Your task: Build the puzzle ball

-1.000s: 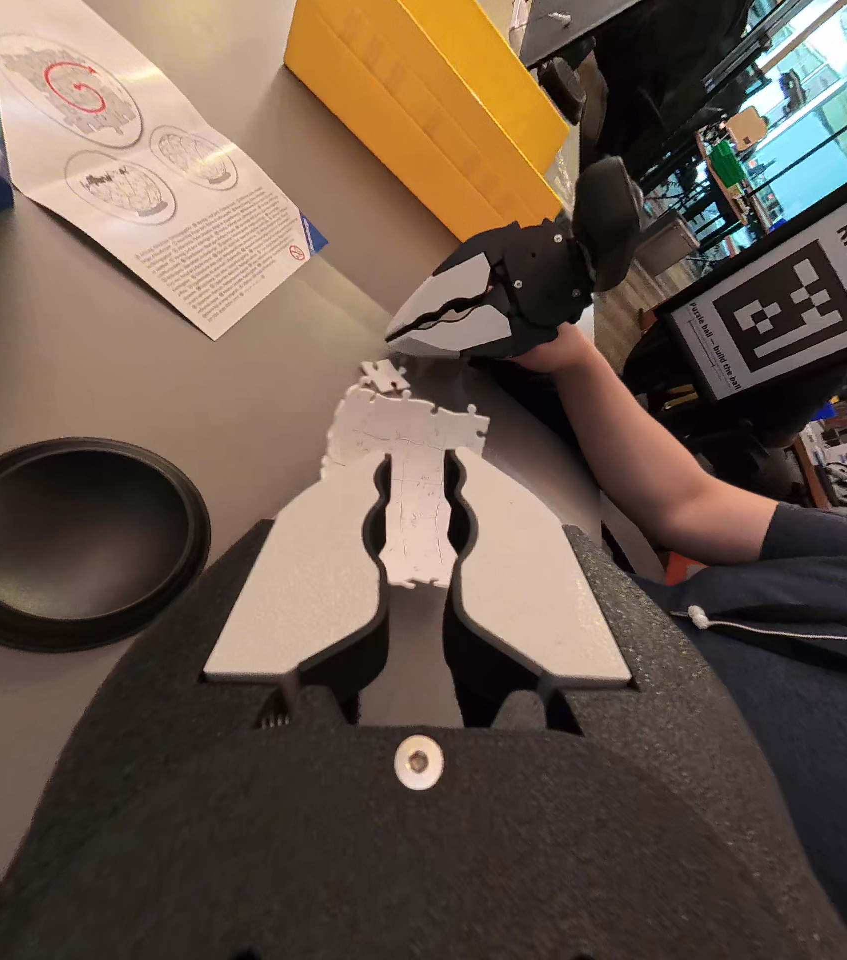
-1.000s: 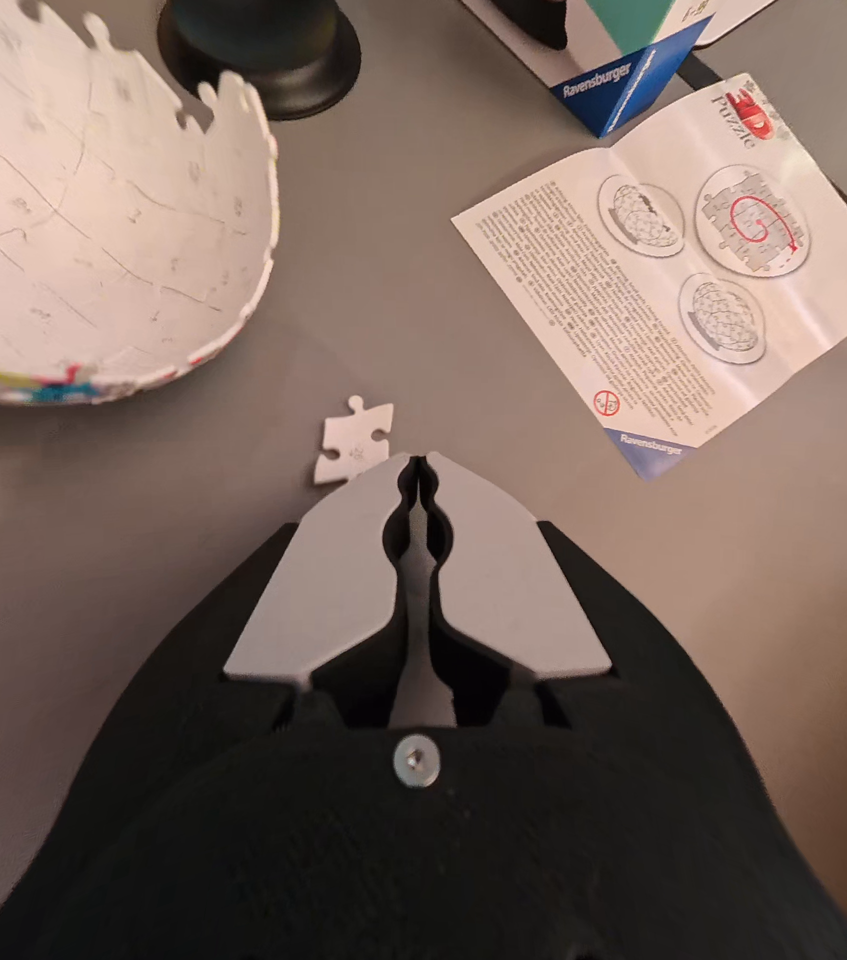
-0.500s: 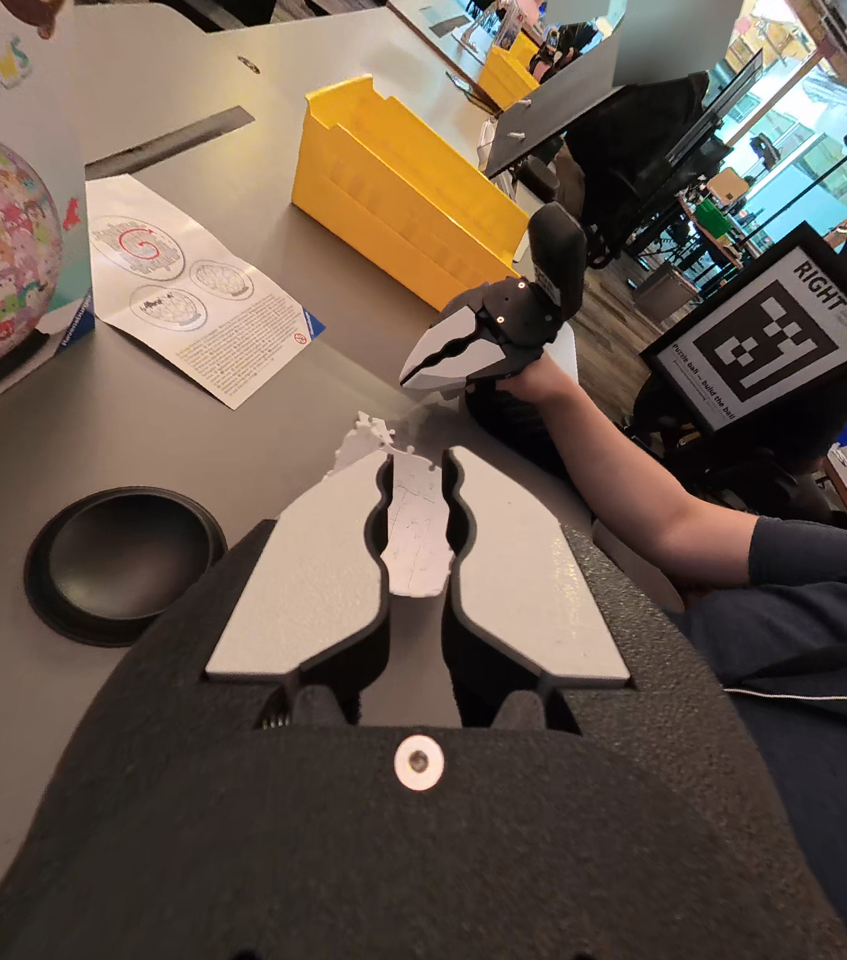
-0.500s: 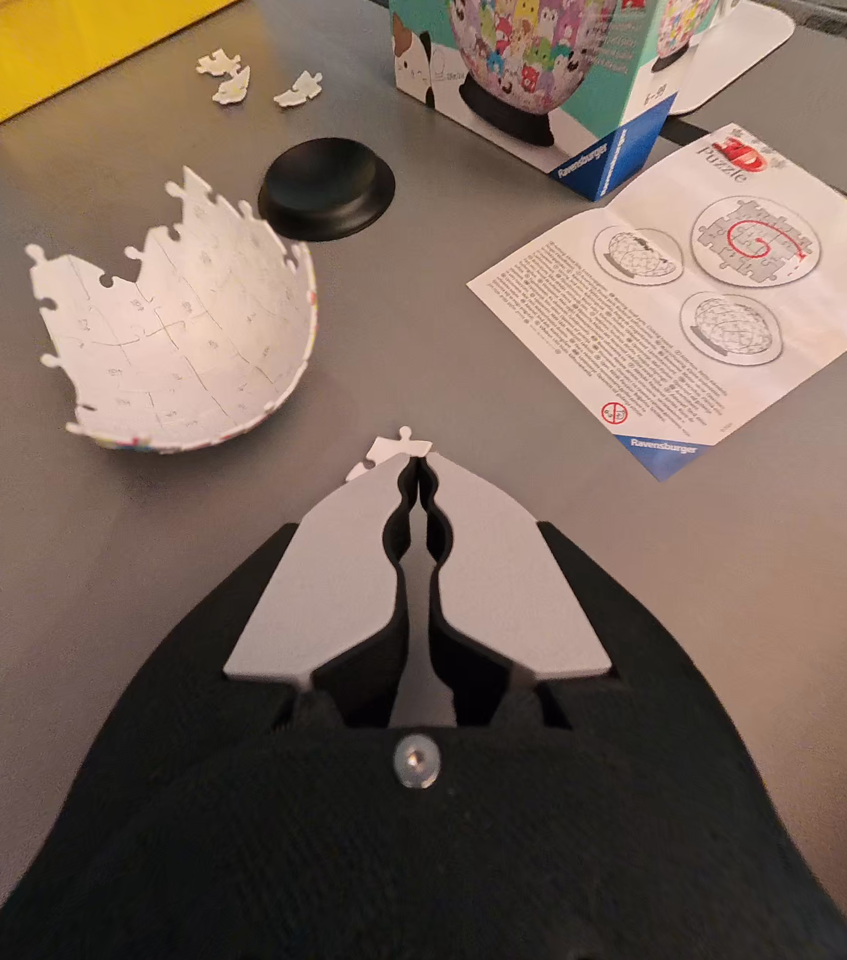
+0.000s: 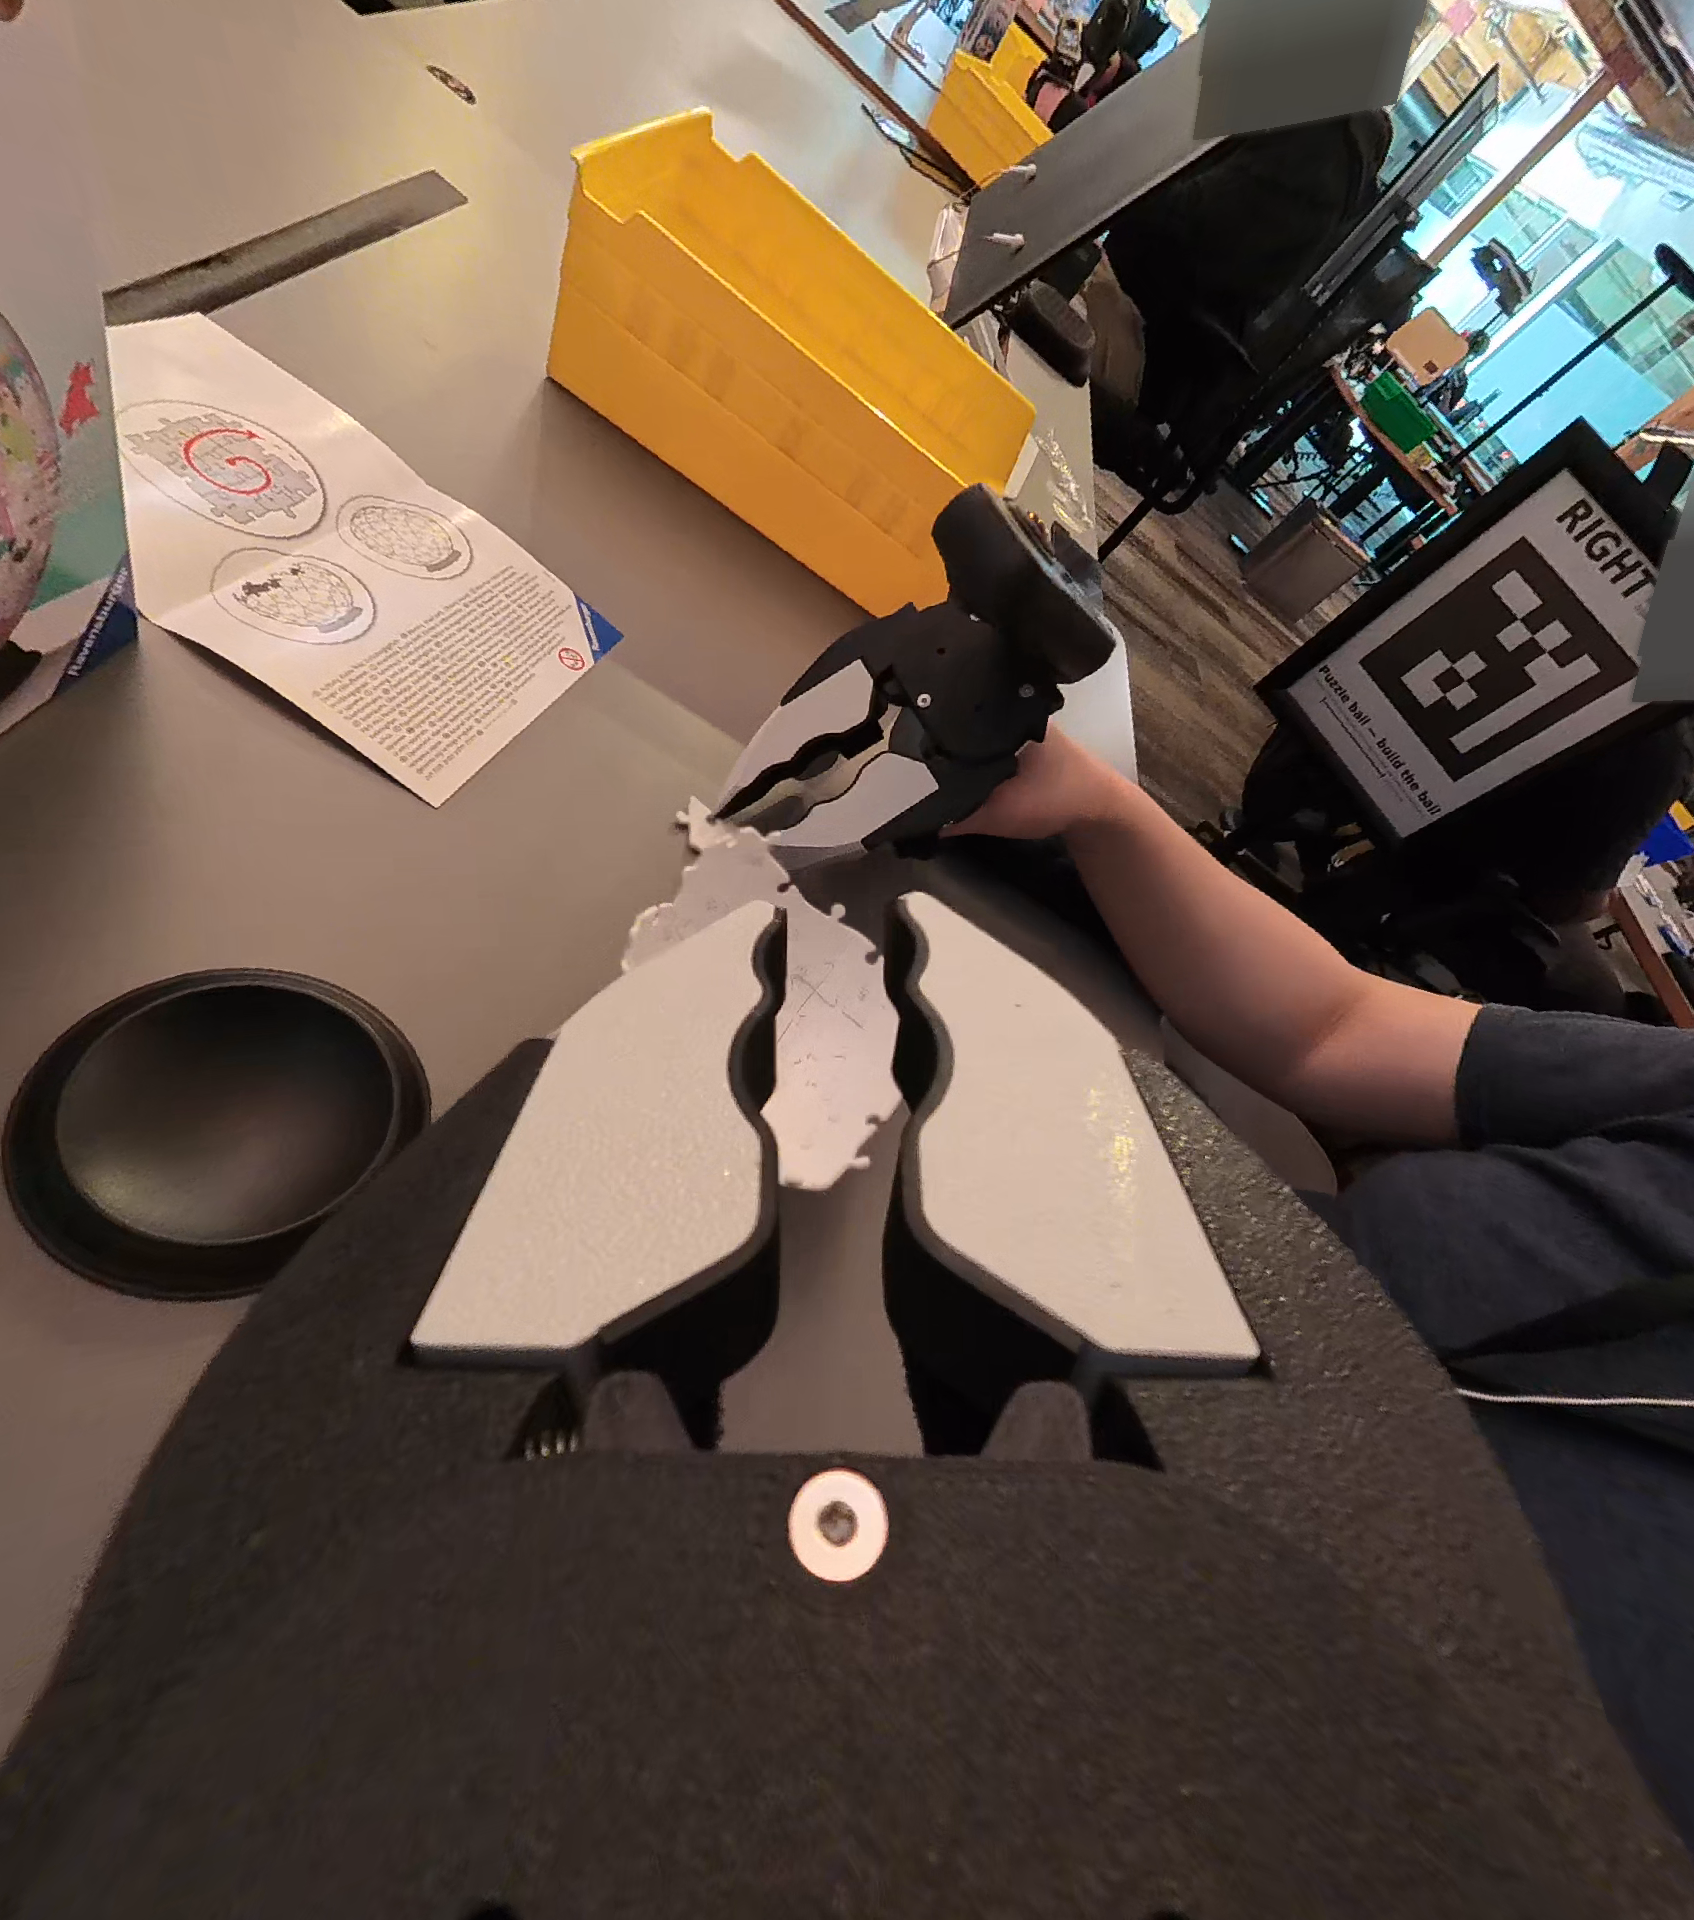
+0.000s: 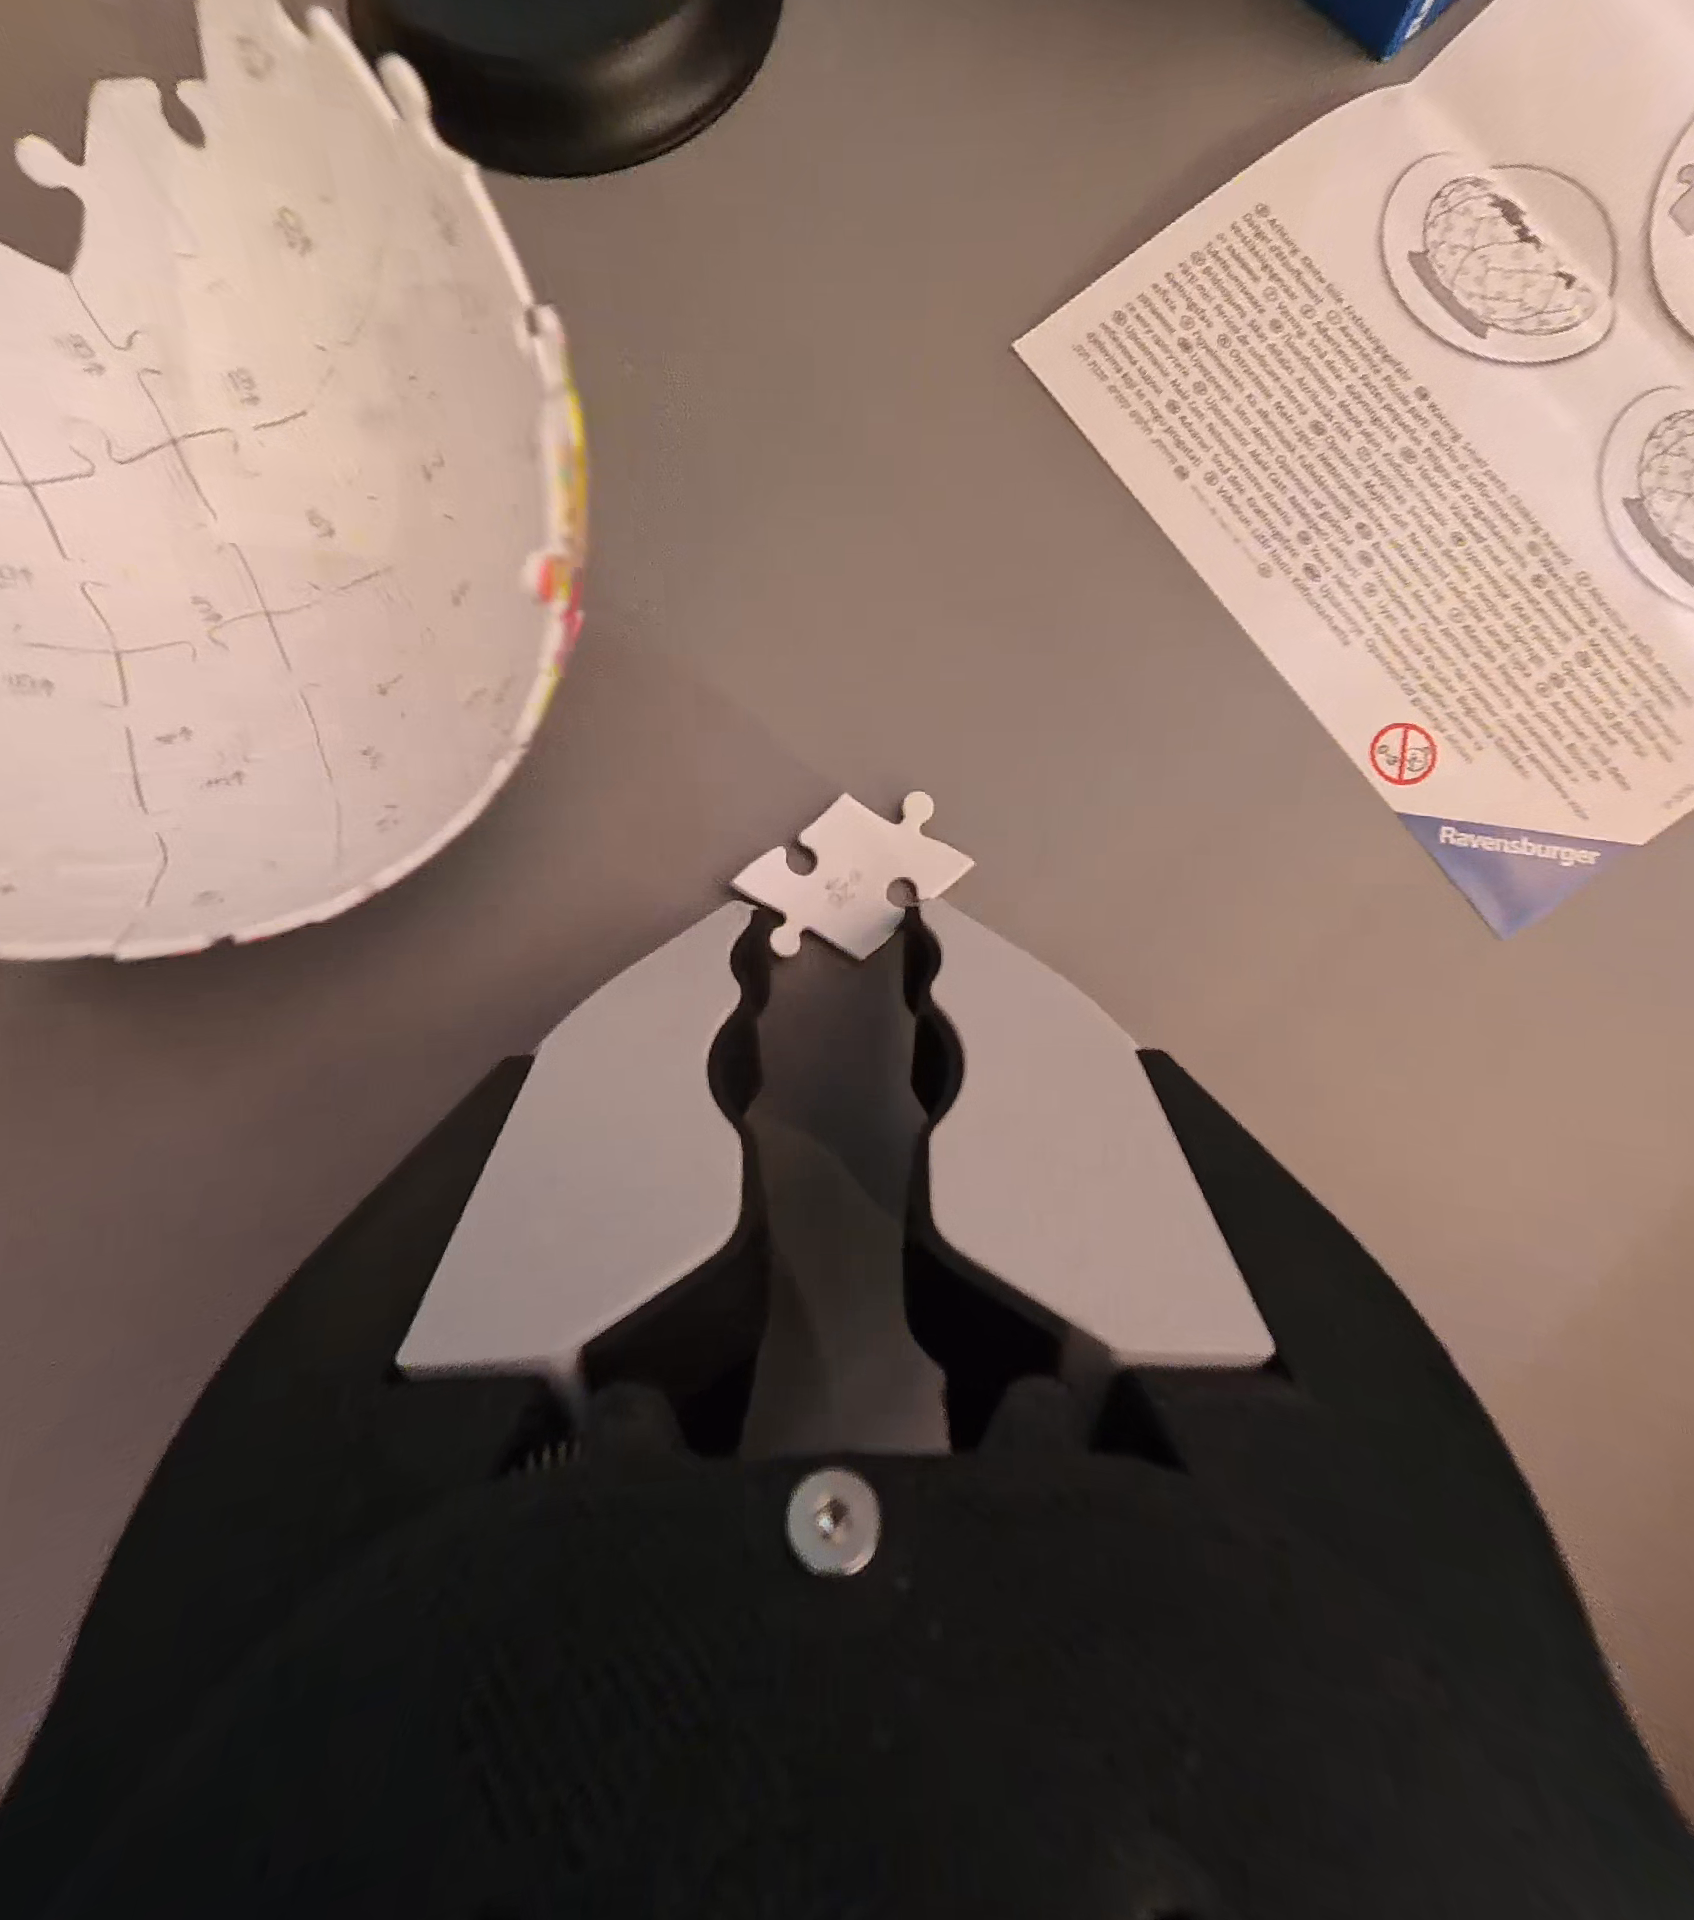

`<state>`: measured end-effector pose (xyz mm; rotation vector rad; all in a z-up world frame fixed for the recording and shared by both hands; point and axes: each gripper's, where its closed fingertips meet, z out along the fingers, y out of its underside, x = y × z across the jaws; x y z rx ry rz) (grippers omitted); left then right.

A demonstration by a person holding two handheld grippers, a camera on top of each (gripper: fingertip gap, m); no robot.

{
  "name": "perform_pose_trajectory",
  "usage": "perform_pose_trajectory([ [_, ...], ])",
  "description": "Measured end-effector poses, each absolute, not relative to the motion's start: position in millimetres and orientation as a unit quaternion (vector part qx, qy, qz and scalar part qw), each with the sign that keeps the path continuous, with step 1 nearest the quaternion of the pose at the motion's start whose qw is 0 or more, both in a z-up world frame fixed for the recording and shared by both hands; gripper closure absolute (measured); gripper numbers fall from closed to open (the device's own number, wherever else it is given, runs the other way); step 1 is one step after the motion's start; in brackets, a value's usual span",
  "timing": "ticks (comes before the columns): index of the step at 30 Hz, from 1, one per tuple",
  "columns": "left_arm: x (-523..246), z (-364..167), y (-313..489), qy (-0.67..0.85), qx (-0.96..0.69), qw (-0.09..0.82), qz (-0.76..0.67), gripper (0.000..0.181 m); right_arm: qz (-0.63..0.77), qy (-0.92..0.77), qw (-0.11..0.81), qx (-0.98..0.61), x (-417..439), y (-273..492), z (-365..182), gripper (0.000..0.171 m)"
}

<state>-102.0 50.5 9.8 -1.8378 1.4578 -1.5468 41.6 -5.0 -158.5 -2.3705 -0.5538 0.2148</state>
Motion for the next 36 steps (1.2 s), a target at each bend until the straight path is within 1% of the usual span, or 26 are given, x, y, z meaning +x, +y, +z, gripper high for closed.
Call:
perform_pose_trajectory([
  [7,-94,-30,53,0.530,-0.674,0.132,-0.498,0.162,0.079,-0.232,0.349,-0.905,44,-11,-155,0.146],
  [8,-93,-34,53,0.530,-0.676,0.127,-0.496,0.162,0.074,-0.239,0.353,-0.901,44,-12,-153,0.149],
  [9,-91,-38,52,0.529,-0.678,0.120,-0.496,0.161,0.071,-0.249,0.358,-0.897,44,-14,-150,0.165],
  [12,-87,-57,48,0.533,-0.687,0.090,-0.486,0.161,0.075,-0.256,0.374,-0.888,44,-15,-143,0.165],
  [19,-87,-92,41,0.554,-0.703,0.040,-0.444,0.161,0.086,-0.250,0.349,-0.899,52,-22,-151,0.165],
  [36,-94,-102,19,0.562,-0.689,-0.034,-0.456,0.162,0.090,-0.244,0.344,-0.902,68,-29,-153,0.165],
])
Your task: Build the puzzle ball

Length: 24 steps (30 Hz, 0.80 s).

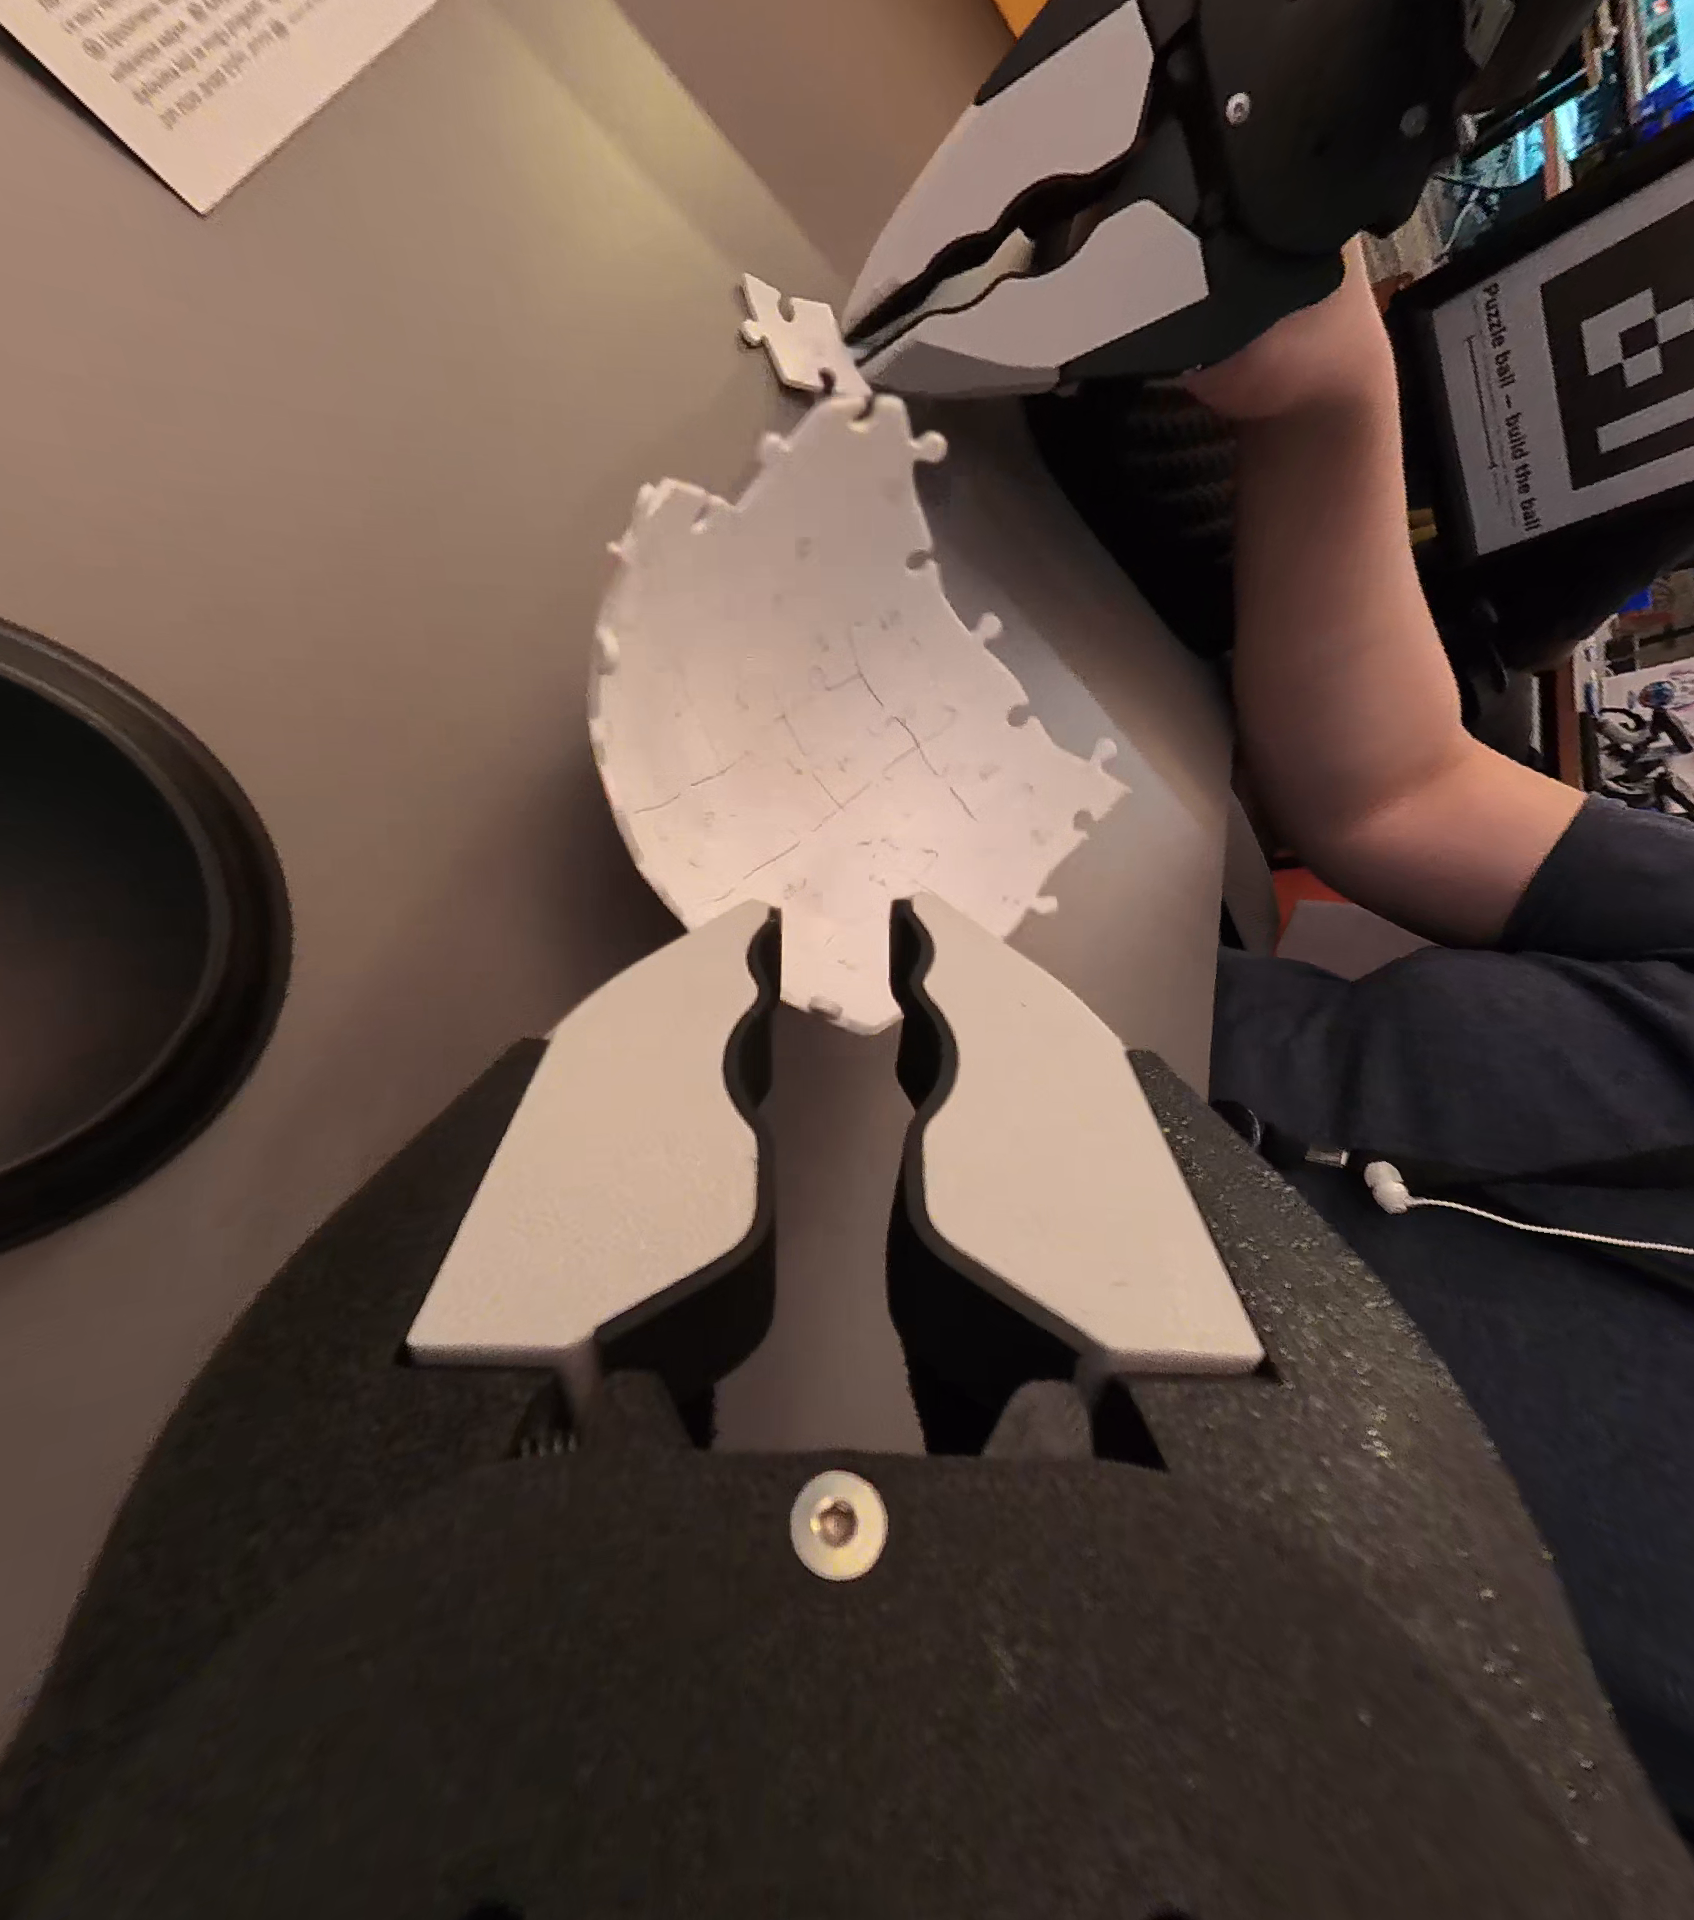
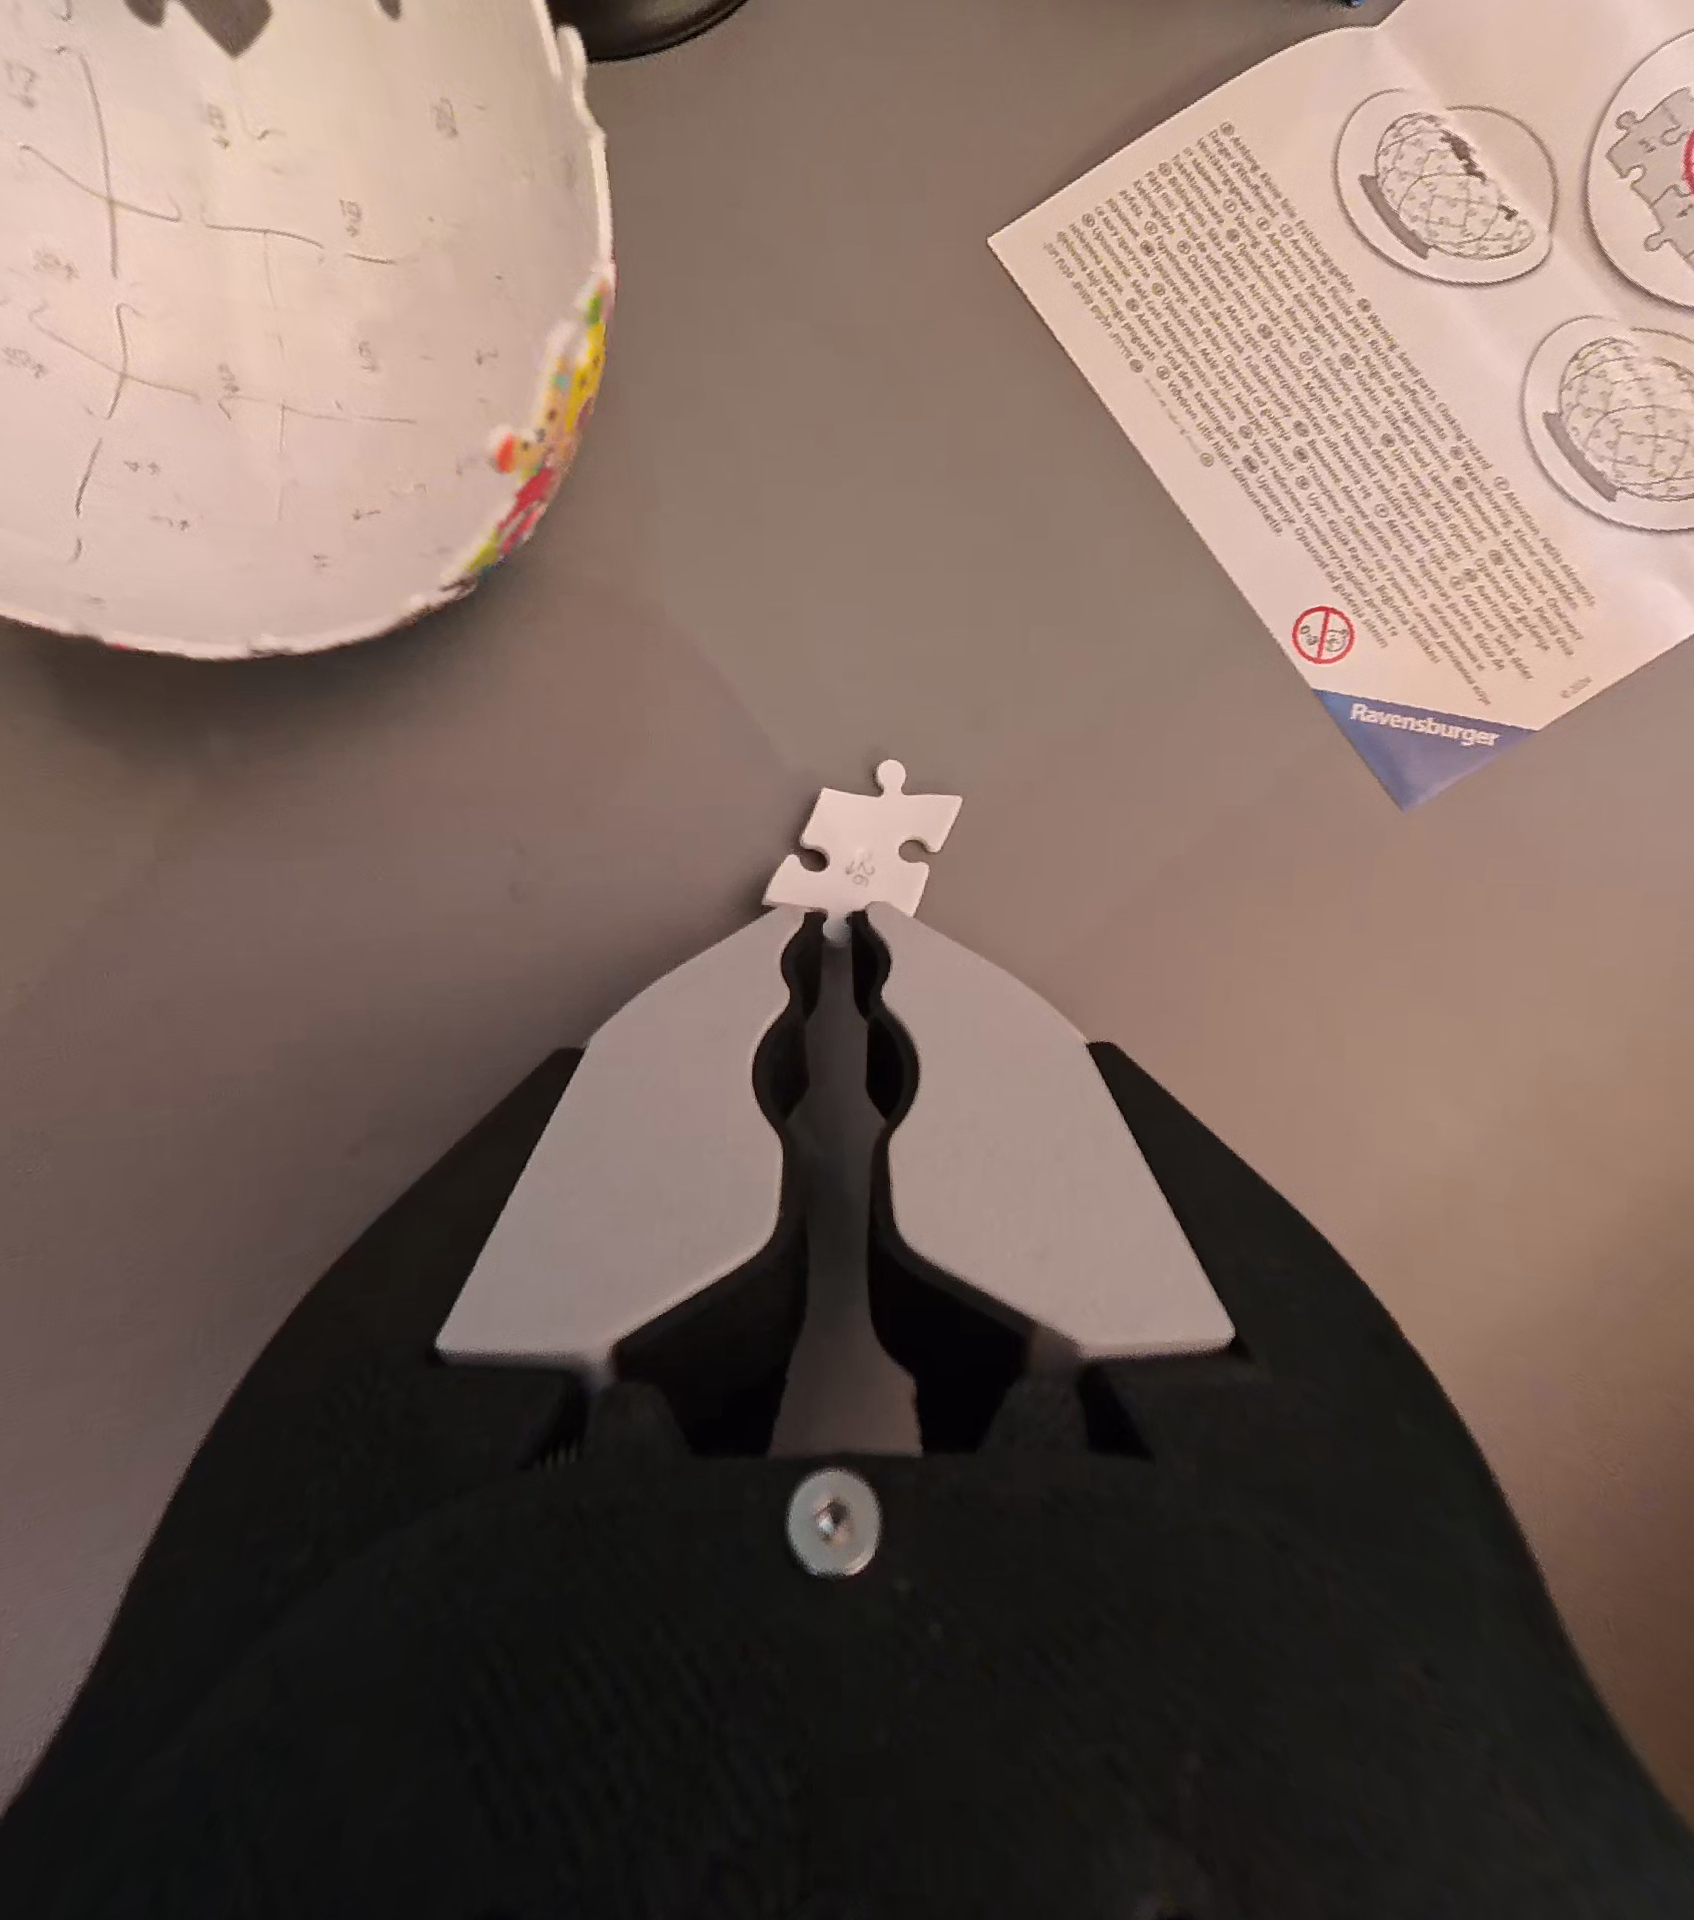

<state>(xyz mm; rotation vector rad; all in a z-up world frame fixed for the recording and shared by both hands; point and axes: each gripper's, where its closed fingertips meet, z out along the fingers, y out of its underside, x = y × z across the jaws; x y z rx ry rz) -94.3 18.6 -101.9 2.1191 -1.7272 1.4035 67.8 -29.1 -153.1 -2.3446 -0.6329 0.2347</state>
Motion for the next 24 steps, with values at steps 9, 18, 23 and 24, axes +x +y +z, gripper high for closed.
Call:
perform_pose_trajectory([
  [9,-94,-67,18,-0.564,0.665,-0.005,0.489,0.162,0.079,-0.252,0.372,-0.890,69,-29,-141,0.165],
  [18,-67,-15,13,-0.513,0.644,-0.105,0.558,0.159,0.011,-0.342,0.513,-0.787,39,-37,-55,0.165],
  [23,-46,5,-12,-0.490,0.619,-0.128,0.600,0.147,-0.075,-0.419,0.557,-0.713,0,-46,-1,0.165],
  [24,-43,7,-18,-0.487,0.614,-0.126,0.608,0.144,-0.088,-0.435,0.560,-0.700,-9,-47,6,0.165],
])
